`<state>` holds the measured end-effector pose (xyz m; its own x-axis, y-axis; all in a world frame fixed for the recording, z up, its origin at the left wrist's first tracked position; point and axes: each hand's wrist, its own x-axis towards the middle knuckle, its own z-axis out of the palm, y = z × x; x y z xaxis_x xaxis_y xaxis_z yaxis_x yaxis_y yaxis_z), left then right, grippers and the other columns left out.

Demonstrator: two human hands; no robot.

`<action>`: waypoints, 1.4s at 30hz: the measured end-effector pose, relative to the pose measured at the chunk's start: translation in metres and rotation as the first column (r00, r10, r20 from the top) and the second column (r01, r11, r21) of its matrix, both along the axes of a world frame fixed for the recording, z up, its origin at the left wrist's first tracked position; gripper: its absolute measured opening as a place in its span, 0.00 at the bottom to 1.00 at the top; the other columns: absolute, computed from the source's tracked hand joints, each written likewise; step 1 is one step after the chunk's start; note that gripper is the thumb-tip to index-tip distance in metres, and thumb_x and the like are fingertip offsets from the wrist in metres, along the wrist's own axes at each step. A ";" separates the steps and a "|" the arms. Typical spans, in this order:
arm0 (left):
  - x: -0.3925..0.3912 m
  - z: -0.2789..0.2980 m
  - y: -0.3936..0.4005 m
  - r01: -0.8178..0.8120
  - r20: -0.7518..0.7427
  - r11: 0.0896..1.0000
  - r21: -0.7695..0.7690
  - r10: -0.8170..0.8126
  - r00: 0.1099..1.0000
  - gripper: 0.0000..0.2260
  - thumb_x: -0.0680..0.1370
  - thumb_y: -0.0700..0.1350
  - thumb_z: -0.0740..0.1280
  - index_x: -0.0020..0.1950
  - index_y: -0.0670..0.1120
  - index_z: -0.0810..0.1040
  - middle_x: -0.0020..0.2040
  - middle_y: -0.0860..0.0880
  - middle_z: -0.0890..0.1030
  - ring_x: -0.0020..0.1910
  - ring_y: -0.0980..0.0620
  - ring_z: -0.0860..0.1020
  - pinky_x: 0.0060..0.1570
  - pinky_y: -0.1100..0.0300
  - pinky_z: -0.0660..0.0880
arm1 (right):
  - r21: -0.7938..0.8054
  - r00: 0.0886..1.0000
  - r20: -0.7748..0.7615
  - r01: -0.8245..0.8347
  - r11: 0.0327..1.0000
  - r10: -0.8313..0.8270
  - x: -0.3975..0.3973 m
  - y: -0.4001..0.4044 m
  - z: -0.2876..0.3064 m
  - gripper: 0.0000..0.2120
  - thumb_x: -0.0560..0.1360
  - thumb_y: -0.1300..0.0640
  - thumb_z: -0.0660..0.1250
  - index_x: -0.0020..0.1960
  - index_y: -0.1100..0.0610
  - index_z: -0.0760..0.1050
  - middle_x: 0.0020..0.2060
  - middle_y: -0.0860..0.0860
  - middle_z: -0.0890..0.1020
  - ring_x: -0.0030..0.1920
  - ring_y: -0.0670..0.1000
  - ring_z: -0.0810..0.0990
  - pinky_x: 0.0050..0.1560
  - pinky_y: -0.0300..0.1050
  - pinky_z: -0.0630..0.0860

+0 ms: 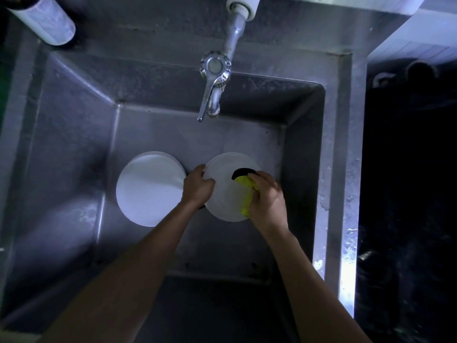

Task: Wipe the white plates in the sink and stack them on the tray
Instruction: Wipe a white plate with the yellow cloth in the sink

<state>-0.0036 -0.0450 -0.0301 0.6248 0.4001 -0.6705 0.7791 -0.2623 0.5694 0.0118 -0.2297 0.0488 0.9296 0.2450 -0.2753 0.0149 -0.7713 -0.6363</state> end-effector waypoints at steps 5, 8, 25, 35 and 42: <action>-0.005 0.010 0.000 0.061 -0.012 0.998 0.011 -0.061 0.998 0.10 0.74 0.37 0.66 0.53 0.44 0.81 0.48 0.46 0.82 0.47 0.44 0.78 0.42 0.57 0.70 | 0.031 1.000 0.010 0.017 0.999 -0.017 -0.008 -0.003 0.004 0.23 0.71 0.73 0.67 0.65 0.63 0.78 0.63 0.60 0.79 0.63 0.64 0.77 0.65 0.61 0.75; -0.009 0.015 -0.003 -0.003 -0.059 0.999 -0.032 0.001 0.998 0.11 0.74 0.37 0.65 0.55 0.47 0.77 0.48 0.49 0.79 0.45 0.47 0.76 0.45 0.53 0.77 | 0.046 0.999 0.028 0.021 0.999 -0.022 -0.016 -0.005 0.006 0.23 0.70 0.72 0.66 0.64 0.62 0.79 0.62 0.59 0.80 0.62 0.62 0.78 0.64 0.60 0.76; -0.056 0.081 -0.027 -0.133 -0.151 0.914 -0.383 0.080 0.985 0.23 0.76 0.30 0.59 0.65 0.49 0.78 0.57 0.43 0.82 0.52 0.38 0.83 0.46 0.40 0.83 | 0.049 0.998 0.044 0.040 0.998 -0.042 -0.085 -0.018 0.041 0.18 0.76 0.68 0.67 0.66 0.61 0.78 0.65 0.59 0.78 0.64 0.64 0.77 0.63 0.61 0.76; -0.106 0.159 0.008 -0.209 -0.083 0.791 -0.574 0.197 0.977 0.23 0.70 0.28 0.64 0.57 0.49 0.85 0.52 0.41 0.86 0.50 0.37 0.84 0.42 0.46 0.83 | 0.134 0.990 0.089 -0.121 0.984 0.110 -0.120 0.013 0.117 0.20 0.78 0.62 0.61 0.69 0.54 0.76 0.70 0.51 0.75 0.68 0.55 0.73 0.70 0.42 0.67; -0.134 0.210 0.029 -0.119 0.058 0.729 -0.674 0.213 0.975 0.23 0.72 0.26 0.62 0.54 0.48 0.86 0.47 0.43 0.85 0.47 0.41 0.83 0.38 0.51 0.81 | 0.015 0.922 0.271 -0.292 0.956 0.277 -0.139 0.029 0.146 0.19 0.82 0.57 0.61 0.73 0.57 0.72 0.74 0.54 0.71 0.75 0.56 0.68 0.73 0.55 0.67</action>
